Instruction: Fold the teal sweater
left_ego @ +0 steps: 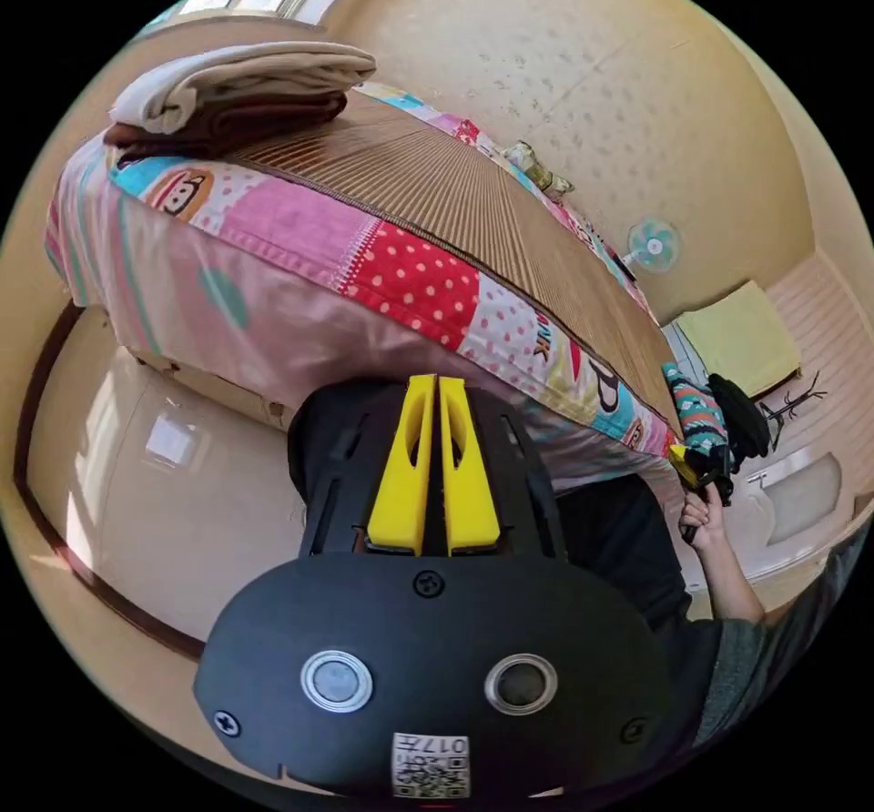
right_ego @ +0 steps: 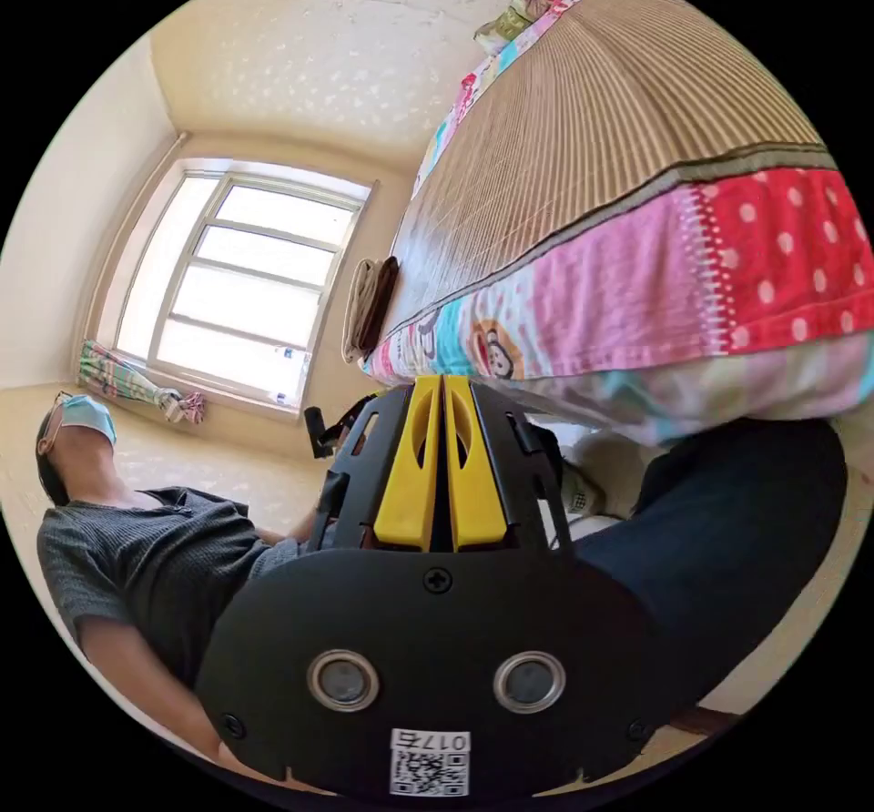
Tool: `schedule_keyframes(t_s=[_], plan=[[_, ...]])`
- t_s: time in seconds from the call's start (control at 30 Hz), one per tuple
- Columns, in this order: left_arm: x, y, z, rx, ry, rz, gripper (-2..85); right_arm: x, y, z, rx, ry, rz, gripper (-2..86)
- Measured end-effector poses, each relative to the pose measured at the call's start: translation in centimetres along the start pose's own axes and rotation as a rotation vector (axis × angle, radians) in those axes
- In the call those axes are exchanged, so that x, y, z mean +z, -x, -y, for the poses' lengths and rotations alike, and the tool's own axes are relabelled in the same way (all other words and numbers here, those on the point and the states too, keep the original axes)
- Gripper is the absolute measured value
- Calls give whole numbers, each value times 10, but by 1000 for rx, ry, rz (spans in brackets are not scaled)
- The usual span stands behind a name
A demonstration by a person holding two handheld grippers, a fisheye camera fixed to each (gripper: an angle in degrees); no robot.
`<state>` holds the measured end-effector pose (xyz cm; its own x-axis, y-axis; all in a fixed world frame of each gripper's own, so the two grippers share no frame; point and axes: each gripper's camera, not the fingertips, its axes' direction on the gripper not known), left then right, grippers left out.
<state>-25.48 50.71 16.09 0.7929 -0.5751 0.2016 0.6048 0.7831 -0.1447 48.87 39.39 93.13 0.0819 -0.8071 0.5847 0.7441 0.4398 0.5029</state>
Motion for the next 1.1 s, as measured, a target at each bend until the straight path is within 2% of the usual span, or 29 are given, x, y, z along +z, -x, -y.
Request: schedule_keyframes(t_s=[0.07, 0.13, 0.2, 0.27, 0.3, 0.4, 0.53, 0.6, 0.63, 0.73, 0.83, 1.0, 1.1], plan=[[-5, -19, 10, 64, -66, -59, -10, -44, -2, 0, 36, -62, -63, 6], [10, -34, 16, 116, -58, -104, -10, -76, -1, 4, 53, -111, -94, 6], [66, -52, 12, 162, 68, -48, -10, -109, 0, 10, 68, -156, -114, 5], [98, -58, 8, 112, 138, 10, -10, -152, 6, 16, 87, -228, -151, 5], [93, -61, 1, 91, 77, 30, -10, -161, 8, 17, 91, -248, -161, 5], [91, -65, -10, 126, 45, 91, -10, -200, 19, 17, 93, -326, -189, 5], [78, -55, -15, 109, 3, 64, -10, -231, 29, 15, 104, -353, -260, 6], [38, -56, -29, 198, -192, -20, -9, -243, 34, 15, 113, -357, -281, 5], [32, -58, -32, 231, -214, -8, -8, -250, 37, 15, 113, -365, -285, 5], [52, -54, -29, 247, -123, 116, 0, -265, 46, 14, 115, -381, -321, 5], [93, -26, -7, 174, 34, -16, 42, -271, 51, 15, 143, -377, -393, 6], [105, 20, -2, 88, 27, -106, 53, -294, 83, 23, 104, -507, -424, 11], [108, 23, -3, 99, 10, -71, 52, -318, 120, 38, 83, -618, -594, 21]])
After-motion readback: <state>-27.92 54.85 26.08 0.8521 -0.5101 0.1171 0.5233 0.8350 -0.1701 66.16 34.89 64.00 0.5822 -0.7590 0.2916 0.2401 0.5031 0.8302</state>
